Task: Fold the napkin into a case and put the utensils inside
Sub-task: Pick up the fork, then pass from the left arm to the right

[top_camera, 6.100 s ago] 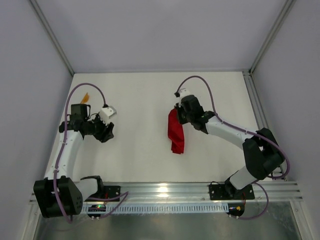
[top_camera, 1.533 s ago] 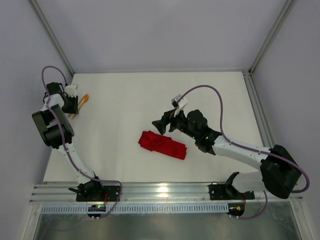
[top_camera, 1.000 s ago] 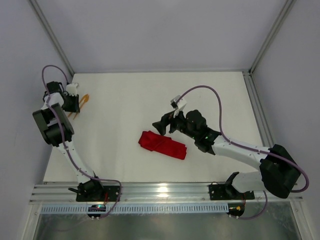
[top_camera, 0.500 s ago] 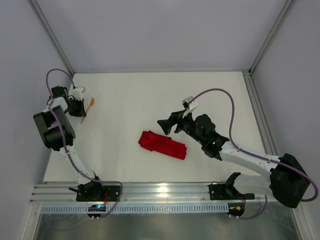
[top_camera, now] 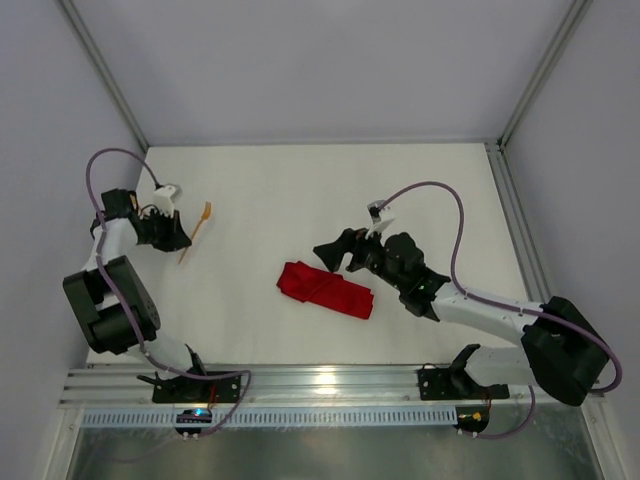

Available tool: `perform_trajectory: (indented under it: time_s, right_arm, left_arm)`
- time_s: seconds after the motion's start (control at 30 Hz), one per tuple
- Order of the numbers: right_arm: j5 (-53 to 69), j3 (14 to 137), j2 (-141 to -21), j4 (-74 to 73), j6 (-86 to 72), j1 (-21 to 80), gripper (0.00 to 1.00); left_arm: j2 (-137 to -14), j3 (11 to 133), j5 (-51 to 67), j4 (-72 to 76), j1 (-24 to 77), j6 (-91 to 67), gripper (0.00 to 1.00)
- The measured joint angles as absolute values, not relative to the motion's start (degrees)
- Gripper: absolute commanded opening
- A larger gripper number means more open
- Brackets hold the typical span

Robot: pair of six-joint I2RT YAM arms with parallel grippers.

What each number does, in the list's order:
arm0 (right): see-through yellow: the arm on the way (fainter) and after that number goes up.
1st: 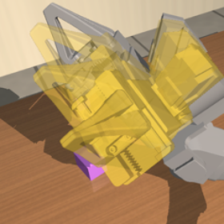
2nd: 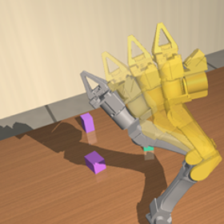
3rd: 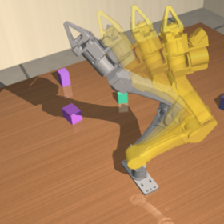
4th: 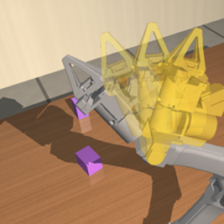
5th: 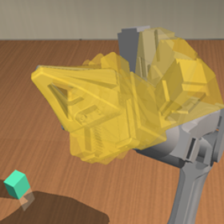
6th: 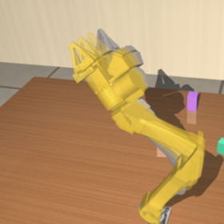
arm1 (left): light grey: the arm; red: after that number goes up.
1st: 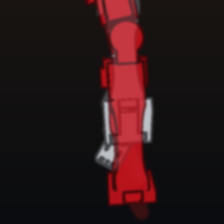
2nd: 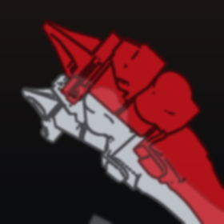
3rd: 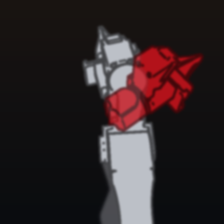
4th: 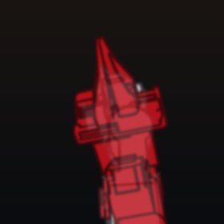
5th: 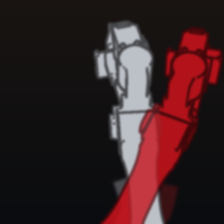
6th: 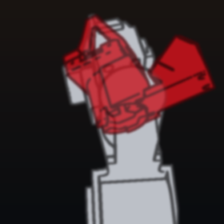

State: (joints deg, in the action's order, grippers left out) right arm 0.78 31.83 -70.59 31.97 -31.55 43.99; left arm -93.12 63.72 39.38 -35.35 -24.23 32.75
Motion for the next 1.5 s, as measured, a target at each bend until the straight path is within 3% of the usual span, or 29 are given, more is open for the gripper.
perform_trajectory:
  time_s: [0.13, 0.37, 0.6, 0.97, 1.27, 1.5]
  right_arm:
    - [1.4, 34.8, -76.1, 31.6, -36.0, 44.4, 0.87]
    - [1.2, 48.0, -87.4, 30.4, -40.8, 47.5, 0.87]
    - [1.7, 50.2, -88.9, 29.6, -40.0, 47.5, 0.87]
    - [9.7, 55.9, -97.4, 27.5, -40.5, 47.5, 0.57]
    - [15.5, 56.5, -99.7, 28.0, -42.5, 47.5, 0.51]
    - [17.2, 56.0, -99.7, 29.2, -43.5, 47.5, 0.21]
  left_arm:
    - [-85.7, 59.6, 41.1, -39.9, -21.3, 36.4, 0.0]
    - [-70.3, 56.2, 41.6, -46.6, -6.2, 42.5, 0.0]
    - [-67.8, 56.2, 41.5, -52.8, 0.0, 46.3, 0.0]
    - [-66.9, 56.1, 39.5, -54.8, 4.3, 48.5, 0.0]
    - [-66.9, 56.1, 38.5, -55.0, 4.8, 48.8, 0.0]
    - [-67.1, 56.1, 38.4, -55.0, 4.8, 48.8, 0.0]
